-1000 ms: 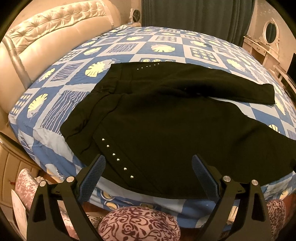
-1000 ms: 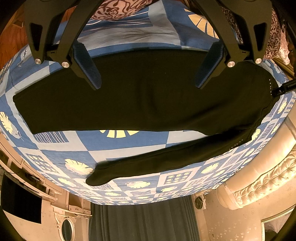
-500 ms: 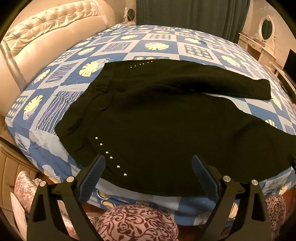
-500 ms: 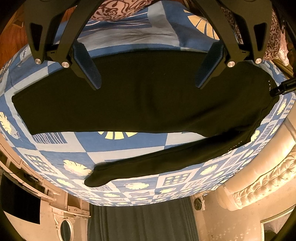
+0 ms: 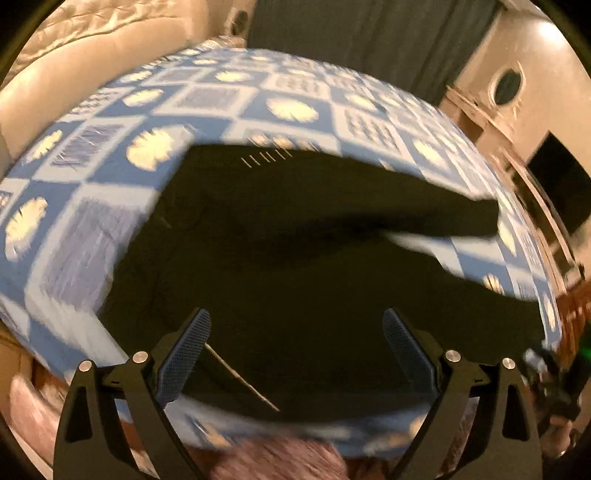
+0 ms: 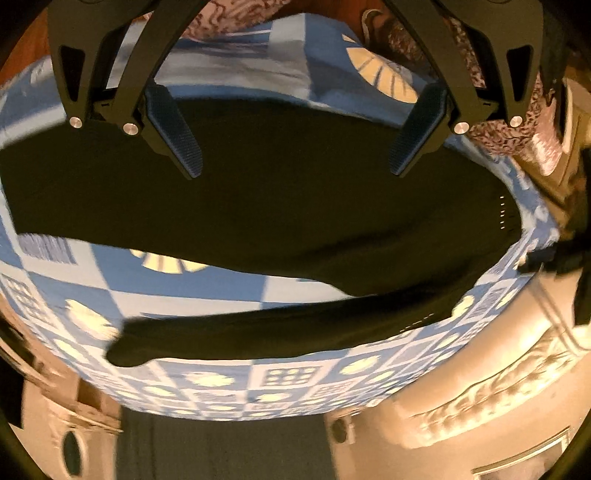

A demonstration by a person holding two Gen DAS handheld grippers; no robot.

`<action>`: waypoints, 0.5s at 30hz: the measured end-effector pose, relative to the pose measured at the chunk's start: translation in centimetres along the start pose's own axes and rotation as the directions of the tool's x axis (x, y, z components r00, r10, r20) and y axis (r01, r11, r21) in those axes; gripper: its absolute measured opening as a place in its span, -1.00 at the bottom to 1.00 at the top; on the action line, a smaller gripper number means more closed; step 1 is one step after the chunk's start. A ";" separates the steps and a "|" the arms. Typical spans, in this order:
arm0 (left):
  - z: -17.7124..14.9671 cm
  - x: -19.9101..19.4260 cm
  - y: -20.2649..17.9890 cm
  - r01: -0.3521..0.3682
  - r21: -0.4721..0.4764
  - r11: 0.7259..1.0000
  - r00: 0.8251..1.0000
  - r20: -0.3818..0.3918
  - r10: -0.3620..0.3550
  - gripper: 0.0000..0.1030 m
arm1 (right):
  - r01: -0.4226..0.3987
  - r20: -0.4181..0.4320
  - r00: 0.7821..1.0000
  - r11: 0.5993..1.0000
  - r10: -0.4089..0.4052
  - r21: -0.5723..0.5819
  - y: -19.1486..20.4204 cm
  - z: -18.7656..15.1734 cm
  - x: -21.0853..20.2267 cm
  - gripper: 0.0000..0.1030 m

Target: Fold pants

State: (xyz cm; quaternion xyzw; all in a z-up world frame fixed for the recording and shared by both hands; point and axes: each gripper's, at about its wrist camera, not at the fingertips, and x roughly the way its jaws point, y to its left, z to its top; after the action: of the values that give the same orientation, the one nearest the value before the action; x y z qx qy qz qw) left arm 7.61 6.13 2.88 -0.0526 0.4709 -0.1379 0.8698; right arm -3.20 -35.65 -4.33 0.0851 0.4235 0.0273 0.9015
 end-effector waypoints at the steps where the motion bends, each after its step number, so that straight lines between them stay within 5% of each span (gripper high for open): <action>1: 1.9 0.5 1.8 -0.007 -0.026 1.000 1.000 0.020 0.008 0.82 | -0.018 -0.008 1.000 1.000 0.018 -0.001 0.1 0.5 0.3 0.96; 7: 11.0 8.4 10.6 0.017 -0.056 0.998 0.999 -0.040 -0.019 0.81 | -0.142 -0.041 0.989 0.990 0.143 0.016 -0.2 4.9 3.9 0.96; 10: 13.9 14.0 14.0 -0.035 -0.085 0.996 0.994 -0.104 0.026 0.81 | -0.142 -0.046 0.989 0.989 0.143 0.028 -0.4 7.2 5.6 0.96; 15: 16.2 19.7 15.8 -0.019 -0.053 0.998 0.990 -0.137 0.012 0.81 | -0.130 -0.051 0.990 0.991 0.131 0.023 -0.9 10.0 8.3 0.96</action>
State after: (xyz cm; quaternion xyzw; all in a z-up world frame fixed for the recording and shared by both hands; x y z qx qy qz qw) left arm 34.34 14.98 -7.50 -0.0629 0.5333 -0.1214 0.8348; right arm 9.74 -36.84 -4.54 0.1207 0.4407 0.0845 0.8855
